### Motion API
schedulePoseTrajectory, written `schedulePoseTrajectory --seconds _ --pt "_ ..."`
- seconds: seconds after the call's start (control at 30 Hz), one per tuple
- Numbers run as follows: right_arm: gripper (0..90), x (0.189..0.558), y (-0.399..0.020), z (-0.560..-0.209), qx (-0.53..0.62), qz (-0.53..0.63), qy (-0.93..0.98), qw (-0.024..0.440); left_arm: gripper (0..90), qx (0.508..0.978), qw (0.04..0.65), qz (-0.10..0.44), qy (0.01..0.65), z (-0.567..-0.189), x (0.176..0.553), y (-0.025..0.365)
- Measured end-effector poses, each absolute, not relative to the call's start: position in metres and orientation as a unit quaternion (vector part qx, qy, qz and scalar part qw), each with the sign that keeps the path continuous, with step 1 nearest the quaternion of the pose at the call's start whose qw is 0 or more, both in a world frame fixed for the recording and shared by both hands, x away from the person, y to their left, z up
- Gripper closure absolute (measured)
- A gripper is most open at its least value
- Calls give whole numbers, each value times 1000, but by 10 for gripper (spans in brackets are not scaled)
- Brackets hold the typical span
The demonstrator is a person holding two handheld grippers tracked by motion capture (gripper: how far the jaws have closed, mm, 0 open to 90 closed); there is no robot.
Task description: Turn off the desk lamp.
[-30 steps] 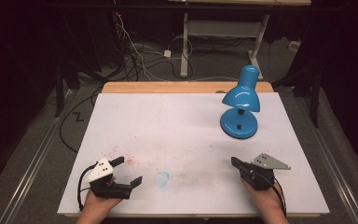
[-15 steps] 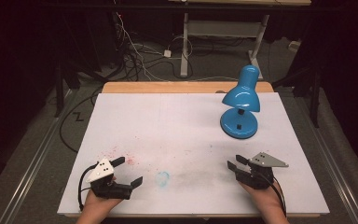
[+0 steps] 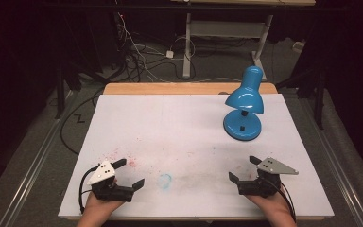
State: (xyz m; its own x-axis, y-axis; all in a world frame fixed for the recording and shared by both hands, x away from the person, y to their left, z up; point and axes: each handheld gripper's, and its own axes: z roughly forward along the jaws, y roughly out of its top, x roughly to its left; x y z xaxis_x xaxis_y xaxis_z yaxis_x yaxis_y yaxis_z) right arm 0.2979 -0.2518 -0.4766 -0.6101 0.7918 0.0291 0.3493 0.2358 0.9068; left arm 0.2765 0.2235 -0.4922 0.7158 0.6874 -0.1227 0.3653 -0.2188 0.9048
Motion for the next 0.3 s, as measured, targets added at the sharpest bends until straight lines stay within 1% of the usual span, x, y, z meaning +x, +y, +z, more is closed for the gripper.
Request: schedulePoseTrajectory --seconds 0.3 --pt "6 297 -251 -477 379 491 749 236 0 758 523 155 359 -492 283 226"
